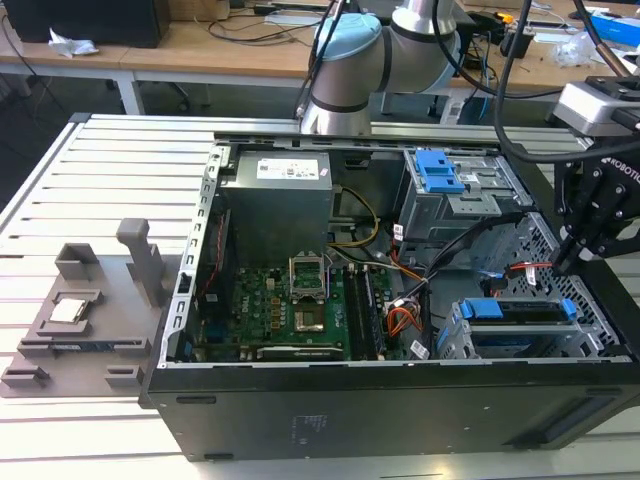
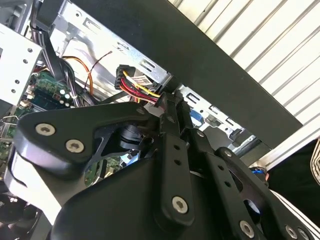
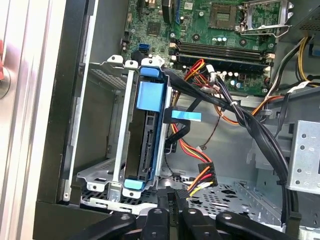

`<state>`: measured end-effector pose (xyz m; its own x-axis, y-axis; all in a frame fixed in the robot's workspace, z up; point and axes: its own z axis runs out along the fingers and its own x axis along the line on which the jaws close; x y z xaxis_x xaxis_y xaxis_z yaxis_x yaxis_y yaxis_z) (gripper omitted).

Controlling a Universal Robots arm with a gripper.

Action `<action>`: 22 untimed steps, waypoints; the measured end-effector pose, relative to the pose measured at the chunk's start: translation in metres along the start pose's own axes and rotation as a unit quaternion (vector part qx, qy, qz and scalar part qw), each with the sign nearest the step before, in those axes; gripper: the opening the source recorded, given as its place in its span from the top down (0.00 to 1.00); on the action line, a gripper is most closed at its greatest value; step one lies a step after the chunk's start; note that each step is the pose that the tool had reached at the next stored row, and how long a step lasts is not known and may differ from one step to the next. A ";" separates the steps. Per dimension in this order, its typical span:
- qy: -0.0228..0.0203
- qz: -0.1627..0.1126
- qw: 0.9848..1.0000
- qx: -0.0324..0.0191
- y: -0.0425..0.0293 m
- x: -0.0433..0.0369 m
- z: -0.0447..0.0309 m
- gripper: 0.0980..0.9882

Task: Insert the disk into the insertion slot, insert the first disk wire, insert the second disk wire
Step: 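Insert the first disk wire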

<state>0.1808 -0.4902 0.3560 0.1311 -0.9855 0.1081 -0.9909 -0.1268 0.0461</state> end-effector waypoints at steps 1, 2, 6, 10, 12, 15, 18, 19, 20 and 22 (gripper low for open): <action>0.000 0.000 1.000 0.000 0.0000 0.0000 0.0000 0.92; 0.000 0.000 1.000 0.000 0.0000 0.0000 0.0000 0.92; 0.001 0.000 1.000 0.000 0.0000 0.0000 0.0000 0.92; 0.001 0.000 1.000 0.000 0.0003 0.0007 -0.0061 0.92; 0.001 0.000 1.000 0.000 0.0003 0.0007 -0.0062 0.92; 0.001 0.000 1.000 0.000 0.0007 0.0006 -0.0063 0.92; 0.001 0.000 1.000 0.000 0.0049 0.0001 -0.0062 0.92; 0.001 0.000 1.000 0.000 0.0070 -0.0002 -0.0061 0.92; 0.001 0.000 1.000 0.000 0.0100 -0.0006 -0.0060 0.92; 0.001 0.000 1.000 0.000 0.0157 -0.0014 -0.0058 0.92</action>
<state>0.1652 -0.4902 0.3624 0.1311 -0.9852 0.1104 -0.9909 -0.1267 0.0464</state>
